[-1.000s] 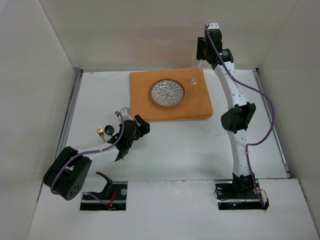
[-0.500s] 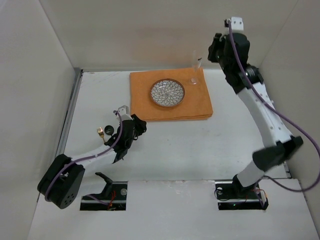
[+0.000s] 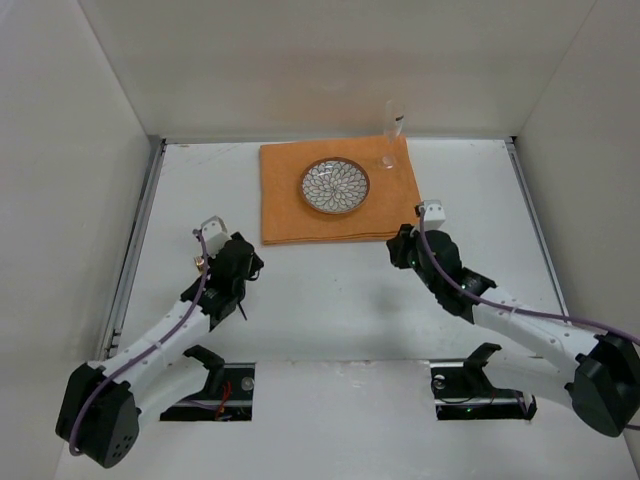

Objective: Set the dinner table for one person

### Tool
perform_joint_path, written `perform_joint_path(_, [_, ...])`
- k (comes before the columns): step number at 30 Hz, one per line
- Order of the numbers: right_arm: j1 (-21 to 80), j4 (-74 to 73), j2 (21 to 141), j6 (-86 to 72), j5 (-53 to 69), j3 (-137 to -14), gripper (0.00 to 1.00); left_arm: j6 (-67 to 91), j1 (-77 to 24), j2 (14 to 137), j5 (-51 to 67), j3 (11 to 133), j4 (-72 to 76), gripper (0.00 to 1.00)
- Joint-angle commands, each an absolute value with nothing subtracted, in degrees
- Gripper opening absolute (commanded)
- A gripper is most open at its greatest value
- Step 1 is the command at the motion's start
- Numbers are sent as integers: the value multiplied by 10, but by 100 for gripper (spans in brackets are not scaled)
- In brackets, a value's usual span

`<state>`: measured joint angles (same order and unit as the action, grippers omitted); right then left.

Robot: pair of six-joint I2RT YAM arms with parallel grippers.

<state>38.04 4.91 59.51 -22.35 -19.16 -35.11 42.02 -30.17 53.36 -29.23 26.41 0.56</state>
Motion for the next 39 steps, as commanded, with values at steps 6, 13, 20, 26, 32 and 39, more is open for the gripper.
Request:
perform_joint_path(6, [407,215,575,-263,-191,-299,28,436,-230,521,-303,268,-157,44])
perform_joint_path(13, [413,232,596,-271,-173,-285,29,411,-186,598,-279,270,-94,35])
perform_joint_path(20, [414,236,595,-279,-159,-280,33,424,-194,646,-280,260,-85,32])
perform_joint_path(26, [414,234,603,-278,-148,-286,33,429,-193,651,-281,248,-77,28])
perform_joint_path(32, [404,230,570,-279,-152,-273,33,434,-183,666,-279,240,-77,26])
perform_joint_path(39, [399,234,565,-280,-156,-270,34,444,-181,694,-273,243,-62,11])
